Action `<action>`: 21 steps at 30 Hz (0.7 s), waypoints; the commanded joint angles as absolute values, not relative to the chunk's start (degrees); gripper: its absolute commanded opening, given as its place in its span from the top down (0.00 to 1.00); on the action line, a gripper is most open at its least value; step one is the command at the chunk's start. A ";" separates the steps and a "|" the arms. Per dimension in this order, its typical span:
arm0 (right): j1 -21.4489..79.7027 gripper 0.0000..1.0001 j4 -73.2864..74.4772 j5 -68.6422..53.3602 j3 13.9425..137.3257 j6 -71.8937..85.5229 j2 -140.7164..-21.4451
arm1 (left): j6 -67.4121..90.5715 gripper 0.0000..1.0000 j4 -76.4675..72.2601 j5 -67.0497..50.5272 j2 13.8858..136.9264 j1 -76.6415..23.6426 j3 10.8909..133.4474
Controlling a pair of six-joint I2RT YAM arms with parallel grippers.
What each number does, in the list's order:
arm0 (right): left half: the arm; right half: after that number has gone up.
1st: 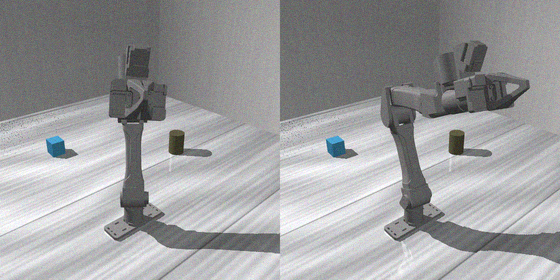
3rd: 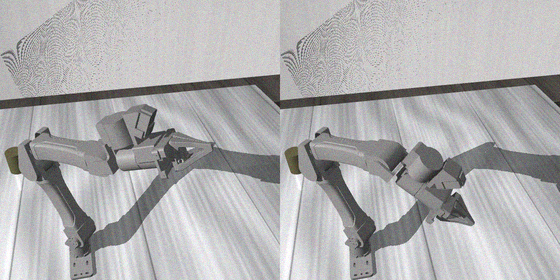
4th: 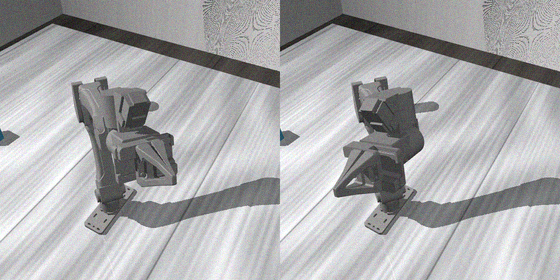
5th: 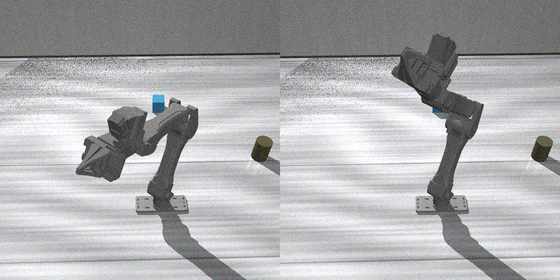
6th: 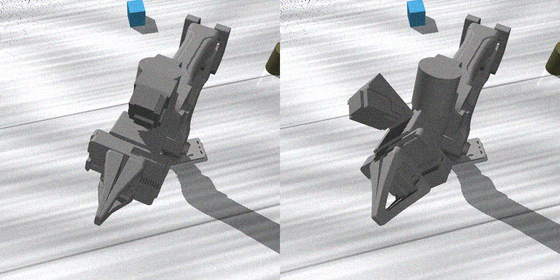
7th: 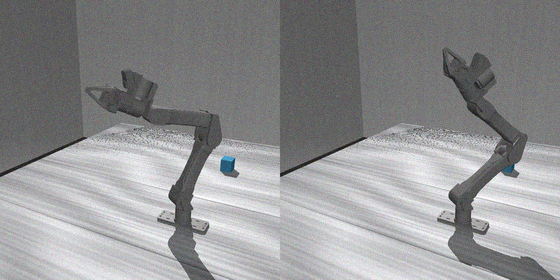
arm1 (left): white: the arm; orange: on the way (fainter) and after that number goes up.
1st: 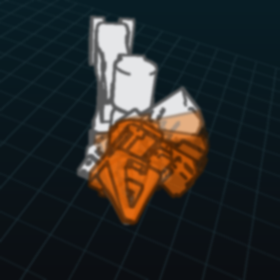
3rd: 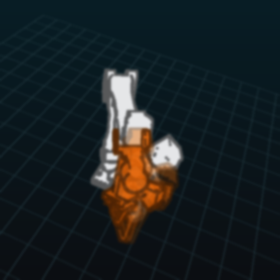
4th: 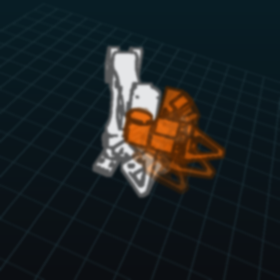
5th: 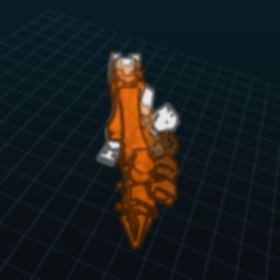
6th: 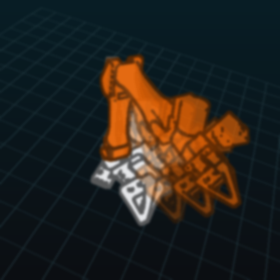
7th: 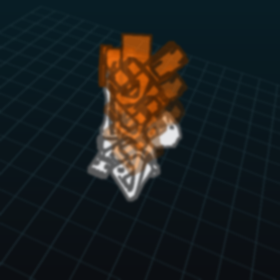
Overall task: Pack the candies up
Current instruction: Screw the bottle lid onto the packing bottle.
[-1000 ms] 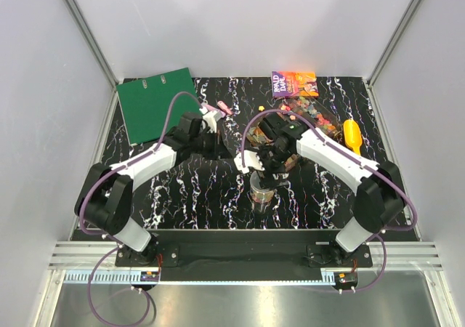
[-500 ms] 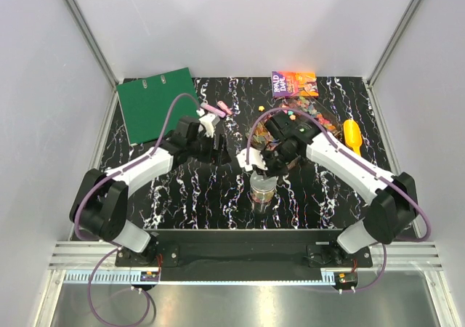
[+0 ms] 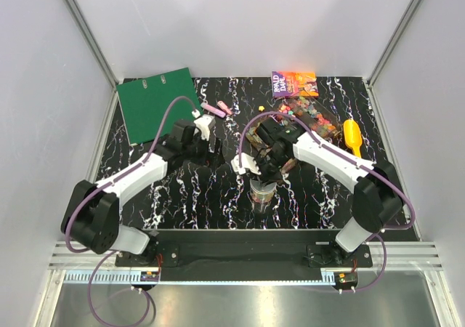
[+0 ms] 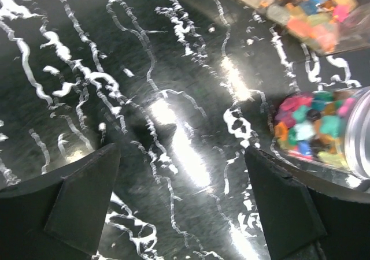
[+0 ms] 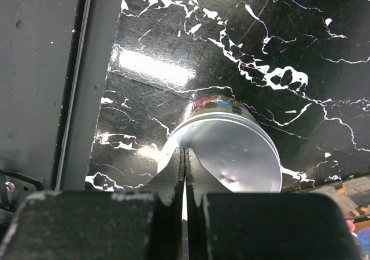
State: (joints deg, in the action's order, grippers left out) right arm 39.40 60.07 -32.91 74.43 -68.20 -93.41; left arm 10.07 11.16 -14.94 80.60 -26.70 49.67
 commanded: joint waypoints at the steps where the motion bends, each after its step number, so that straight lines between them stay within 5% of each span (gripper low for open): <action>1: 39.99 1.00 60.38 -31.56 74.96 -66.01 -92.20 | 6.24 0.04 9.49 -9.49 76.12 -26.54 48.52; 12: 39.99 1.00 63.02 -27.51 82.71 -65.47 -90.08 | 7.65 0.04 10.55 -12.13 76.29 -26.37 51.06; 21: 39.73 1.00 56.79 -23.20 69.37 -69.60 -95.80 | 6.15 0.04 11.07 -12.83 73.31 -26.45 47.65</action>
State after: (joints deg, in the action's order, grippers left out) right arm 39.44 59.94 -26.46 74.89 -66.85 -93.17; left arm 7.44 12.23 -11.60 77.19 -26.55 48.75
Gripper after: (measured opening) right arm 0.009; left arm 0.962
